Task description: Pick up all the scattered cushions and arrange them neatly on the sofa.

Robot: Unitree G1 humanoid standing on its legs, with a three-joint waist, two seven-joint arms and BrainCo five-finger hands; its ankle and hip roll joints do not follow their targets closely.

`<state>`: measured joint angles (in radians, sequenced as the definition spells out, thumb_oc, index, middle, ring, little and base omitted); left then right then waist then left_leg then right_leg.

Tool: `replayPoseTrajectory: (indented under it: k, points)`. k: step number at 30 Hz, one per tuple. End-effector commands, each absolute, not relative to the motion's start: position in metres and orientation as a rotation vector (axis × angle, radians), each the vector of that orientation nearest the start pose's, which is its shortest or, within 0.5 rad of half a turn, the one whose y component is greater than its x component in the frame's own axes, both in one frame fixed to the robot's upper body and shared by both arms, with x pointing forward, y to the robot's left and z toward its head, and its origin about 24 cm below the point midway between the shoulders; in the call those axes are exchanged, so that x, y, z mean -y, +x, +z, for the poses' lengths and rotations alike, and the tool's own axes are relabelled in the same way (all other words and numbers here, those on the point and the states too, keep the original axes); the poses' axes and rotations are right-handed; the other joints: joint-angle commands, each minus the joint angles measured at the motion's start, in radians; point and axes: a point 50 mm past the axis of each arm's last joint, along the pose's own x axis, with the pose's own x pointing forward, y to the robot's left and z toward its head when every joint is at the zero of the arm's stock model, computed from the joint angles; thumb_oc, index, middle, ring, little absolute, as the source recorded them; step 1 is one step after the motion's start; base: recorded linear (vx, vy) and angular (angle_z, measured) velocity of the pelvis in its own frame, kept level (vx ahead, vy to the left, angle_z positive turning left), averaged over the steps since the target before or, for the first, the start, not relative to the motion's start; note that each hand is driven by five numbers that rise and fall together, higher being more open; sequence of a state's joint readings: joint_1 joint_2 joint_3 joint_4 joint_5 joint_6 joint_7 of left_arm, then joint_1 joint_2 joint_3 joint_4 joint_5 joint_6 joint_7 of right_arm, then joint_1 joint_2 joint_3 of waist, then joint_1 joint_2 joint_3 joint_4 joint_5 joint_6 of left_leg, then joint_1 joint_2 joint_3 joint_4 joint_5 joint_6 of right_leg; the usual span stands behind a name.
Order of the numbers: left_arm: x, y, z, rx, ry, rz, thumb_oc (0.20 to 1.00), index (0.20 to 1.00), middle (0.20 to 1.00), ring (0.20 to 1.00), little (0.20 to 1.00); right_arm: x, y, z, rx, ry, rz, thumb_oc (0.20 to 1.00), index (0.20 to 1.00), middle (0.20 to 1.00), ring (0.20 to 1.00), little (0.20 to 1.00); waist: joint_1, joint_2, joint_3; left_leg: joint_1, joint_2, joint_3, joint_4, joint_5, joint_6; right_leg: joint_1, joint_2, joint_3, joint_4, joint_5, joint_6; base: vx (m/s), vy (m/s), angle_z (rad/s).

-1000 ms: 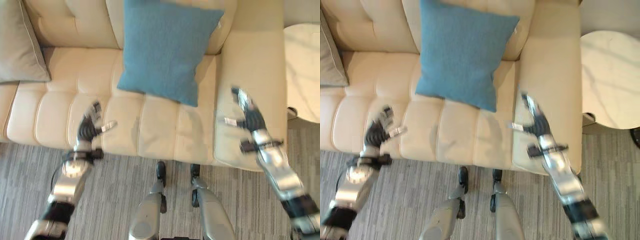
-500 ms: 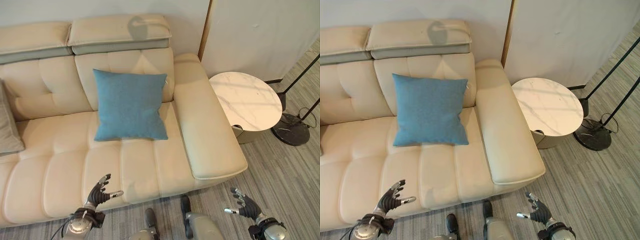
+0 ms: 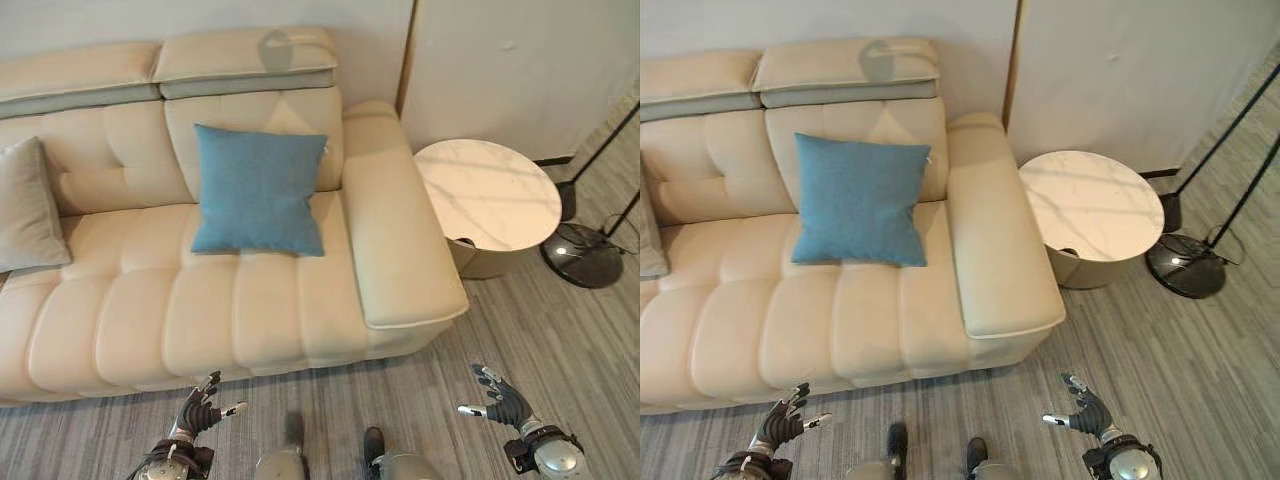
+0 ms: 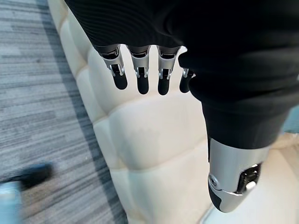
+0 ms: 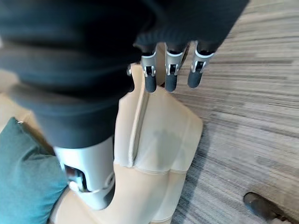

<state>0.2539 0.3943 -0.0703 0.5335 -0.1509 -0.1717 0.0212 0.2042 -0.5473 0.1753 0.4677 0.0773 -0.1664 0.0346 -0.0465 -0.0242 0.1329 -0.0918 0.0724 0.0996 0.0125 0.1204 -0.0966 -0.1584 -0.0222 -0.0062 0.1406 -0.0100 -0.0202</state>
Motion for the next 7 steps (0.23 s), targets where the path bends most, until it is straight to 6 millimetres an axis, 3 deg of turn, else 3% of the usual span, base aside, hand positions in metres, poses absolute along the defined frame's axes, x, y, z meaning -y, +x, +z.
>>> replayPoseTrajectory:
  k: [1,7]
  points:
    - [-0.274,0.155,-0.070,-0.520,0.251,0.160,1.000,1.000,1.000,1.000,1.000,0.262,0.173,-0.058,-0.489,-0.443,0.086,1.000,1.000,1.000,1.000,1.000,0.000,-0.037,-0.020,0.020,-0.042,0.005,0.043,-0.169,0.027,0.135,-0.012,-0.022,-0.215,-0.004,0.126,-0.03,0.024,-0.07]
    - [-0.275,0.149,-0.078,-0.561,0.247,0.174,1.000,1.000,1.000,1.000,1.000,0.262,0.166,-0.069,-0.545,-0.428,0.068,1.000,1.000,1.000,1.000,1.000,-0.006,-0.026,-0.062,0.102,-0.049,0.019,-0.086,-0.143,0.030,0.148,-0.004,-0.026,-0.226,0.009,0.134,-0.01,0.029,-0.04]
